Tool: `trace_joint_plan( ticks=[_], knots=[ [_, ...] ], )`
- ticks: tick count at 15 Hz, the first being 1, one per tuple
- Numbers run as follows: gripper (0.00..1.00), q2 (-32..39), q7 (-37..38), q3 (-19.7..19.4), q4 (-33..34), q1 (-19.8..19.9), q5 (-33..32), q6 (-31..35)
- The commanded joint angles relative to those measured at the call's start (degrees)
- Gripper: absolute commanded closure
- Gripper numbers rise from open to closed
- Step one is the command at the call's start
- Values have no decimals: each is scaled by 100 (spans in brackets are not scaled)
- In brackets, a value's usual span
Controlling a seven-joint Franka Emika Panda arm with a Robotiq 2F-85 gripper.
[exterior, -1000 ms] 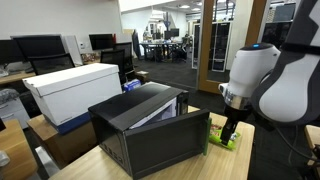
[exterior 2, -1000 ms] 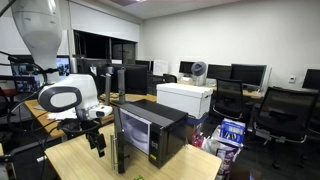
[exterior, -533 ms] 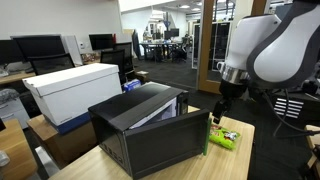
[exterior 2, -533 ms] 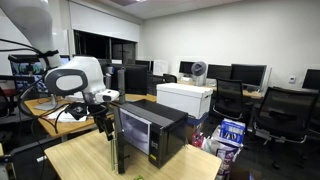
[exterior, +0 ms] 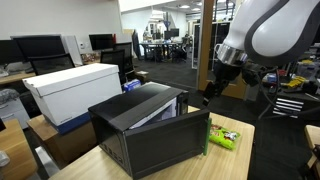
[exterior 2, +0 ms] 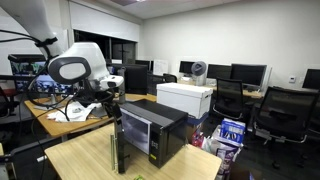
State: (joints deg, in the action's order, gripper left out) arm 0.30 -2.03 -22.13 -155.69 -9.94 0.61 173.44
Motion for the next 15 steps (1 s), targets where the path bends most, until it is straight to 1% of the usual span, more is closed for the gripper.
trace_joint_plan(
  ticks=[1,4,5,8,11,12,13,14,15],
  knots=[
    [0,287,-187,38,129,-26,380,491],
    [0,805,-169,169,320,34,578,989],
    [0,989,202,601,414,516,184,1098],
    [0,1742,180,824,878,700,240,1440],
    [0,2506,149,920,1435,860,286,1745],
    [0,2728,128,932,1618,890,284,1736],
    [0,2885,91,1033,1773,1005,237,1606],
    [0,2869,-15,1419,1868,1385,56,1171],
    [0,2860,-167,2020,1973,1966,-155,740]
  ],
)
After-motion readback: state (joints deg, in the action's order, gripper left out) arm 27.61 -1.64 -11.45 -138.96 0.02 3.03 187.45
